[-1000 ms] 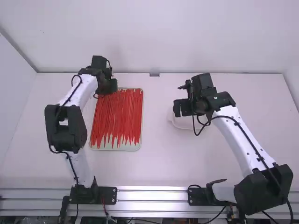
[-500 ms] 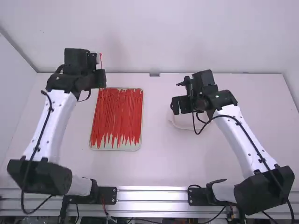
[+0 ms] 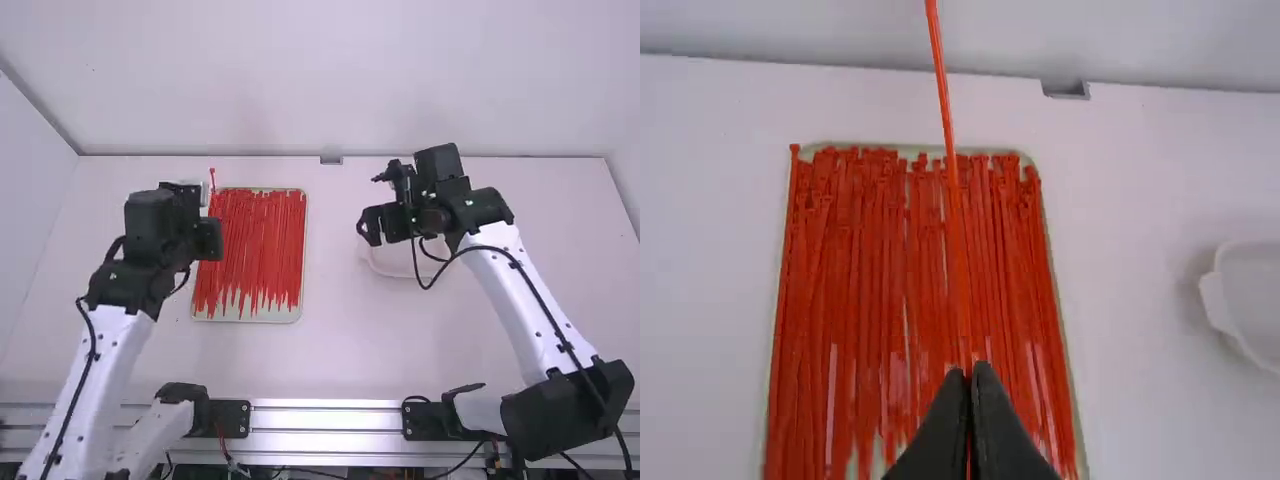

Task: Fasten the cable tie

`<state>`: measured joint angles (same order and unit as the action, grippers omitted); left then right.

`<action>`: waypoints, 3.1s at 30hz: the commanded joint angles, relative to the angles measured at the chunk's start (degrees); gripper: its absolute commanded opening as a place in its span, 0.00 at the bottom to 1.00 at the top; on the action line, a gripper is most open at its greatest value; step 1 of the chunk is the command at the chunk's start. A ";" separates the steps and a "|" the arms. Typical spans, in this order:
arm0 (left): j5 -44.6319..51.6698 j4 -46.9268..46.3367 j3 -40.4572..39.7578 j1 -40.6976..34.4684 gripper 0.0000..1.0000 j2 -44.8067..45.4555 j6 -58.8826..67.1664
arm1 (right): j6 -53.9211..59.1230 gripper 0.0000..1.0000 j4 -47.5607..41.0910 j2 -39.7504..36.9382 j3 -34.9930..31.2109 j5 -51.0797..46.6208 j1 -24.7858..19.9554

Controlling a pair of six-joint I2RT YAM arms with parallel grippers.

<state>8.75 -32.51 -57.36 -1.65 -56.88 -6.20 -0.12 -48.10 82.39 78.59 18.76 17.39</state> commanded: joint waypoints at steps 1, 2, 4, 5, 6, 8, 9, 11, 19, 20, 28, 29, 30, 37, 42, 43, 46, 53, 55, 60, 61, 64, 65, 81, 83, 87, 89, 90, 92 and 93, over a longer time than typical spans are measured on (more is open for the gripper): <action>5.70 0.66 1.25 0.61 0.02 3.37 1.84 | 2.99 0.99 0.33 -0.44 1.70 4.70 0.70; 6.86 0.39 1.64 0.74 0.02 4.28 1.86 | 3.50 0.99 0.50 -0.44 1.70 6.08 0.61; 8.66 0.13 1.77 0.72 0.01 4.63 3.17 | 3.63 0.99 0.85 -0.44 1.70 7.30 0.59; 10.64 0.02 1.77 0.37 0.02 4.66 4.20 | 3.63 0.99 1.25 -0.44 1.70 8.31 0.68; 12.17 0.02 1.77 0.22 0.02 4.66 4.74 | 3.61 0.99 1.53 -0.44 1.70 8.96 0.79; 14.97 0.22 1.77 0.09 0.02 4.52 5.62 | 3.65 0.99 2.21 -0.44 1.70 10.54 1.22; 18.10 0.59 1.77 0.09 0.02 4.31 6.34 | 3.65 0.99 2.86 -0.44 1.70 11.82 1.33; 24.83 2.82 1.77 0.55 0.02 3.41 7.32 | 5.79 0.99 4.90 -0.44 1.70 17.27 1.40; 36.37 14.38 1.77 0.33 0.02 0.44 5.09 | 8.13 0.99 12.55 -0.44 1.70 30.49 0.59; 39.06 17.55 1.77 0.46 0.02 -0.42 3.98 | 8.15 0.99 14.40 -0.44 1.70 32.96 0.04; 54.49 38.58 1.77 -0.17 0.02 -7.56 -5.05 | 8.07 0.99 27.06 -0.42 1.70 48.19 -1.38; 56.02 40.98 1.77 -0.20 0.02 -8.46 -6.32 | 8.07 0.99 28.20 -0.42 1.70 48.94 -1.36; 58.21 44.46 1.77 -0.46 0.02 -9.70 -8.22 | 7.34 0.99 29.88 -0.42 1.70 49.37 -1.16; 62.38 55.12 1.77 -2.99 0.02 -13.29 -12.50 | -0.31 0.99 41.38 -0.42 1.70 50.95 -0.37; 62.14 58.75 1.77 -6.12 0.02 -13.42 -13.60 | -6.82 0.99 49.62 -0.42 1.70 51.41 -0.39; 62.16 59.52 1.77 -6.54 0.02 -13.42 -13.92 | -7.65 0.98 50.77 -0.42 1.70 51.56 -0.42; 61.44 61.29 1.73 -7.08 0.02 -13.42 -14.67 | -9.77 0.94 53.00 -0.42 1.70 51.58 -0.31; 59.19 62.53 1.73 -6.71 0.02 -13.42 -15.47 | -9.94 0.79 53.77 -0.42 1.70 51.54 1.81; 59.17 63.08 1.73 -7.04 0.02 -13.42 -15.47 | -9.97 0.66 53.77 -0.42 1.70 51.54 1.75; 59.12 66.36 1.70 -7.04 0.02 -13.46 -18.29 | -9.99 0.36 53.75 -0.42 1.70 51.52 1.75; 59.10 66.71 1.70 -7.04 0.02 -13.53 -18.47 | -10.01 0.34 53.75 -0.42 1.70 51.56 1.77; 58.53 67.49 1.70 -6.97 0.02 -13.53 -18.62 | -10.23 0.31 53.75 -0.42 1.70 51.56 1.79; 57.96 67.43 1.73 -7.06 0.02 -13.53 -19.15 | -10.19 0.31 53.75 -0.42 1.70 51.60 1.79; 57.61 67.49 1.73 -7.45 0.02 -13.53 -19.96 | -10.16 0.06 53.96 -0.42 1.70 51.71 1.86; 57.59 67.47 1.73 -7.39 0.02 -13.53 -19.98 | -10.23 0.00 54.29 -0.42 1.70 51.67 1.86; 57.59 67.49 1.73 -7.43 0.02 -13.53 -19.96 | -12.11 0.00 55.41 -0.42 1.70 51.52 1.79; 57.61 67.52 1.73 -7.43 0.02 -13.53 -19.98 | -12.07 0.00 55.43 -0.42 1.70 51.43 1.79; 57.61 67.52 1.73 -7.43 0.02 -13.53 -19.98 | -12.11 0.00 55.41 -0.42 1.70 51.21 1.79; 57.59 67.49 1.73 -7.41 0.02 -13.53 -19.96 | -12.11 0.00 55.34 -0.42 1.70 50.62 1.79; 57.59 67.49 1.73 -7.43 0.02 -13.53 -19.98 | -12.09 0.00 55.28 -0.42 1.70 50.64 1.88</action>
<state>66.37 35.05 -55.96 -8.80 -70.50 -25.98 -11.73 6.57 82.39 78.78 69.21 19.18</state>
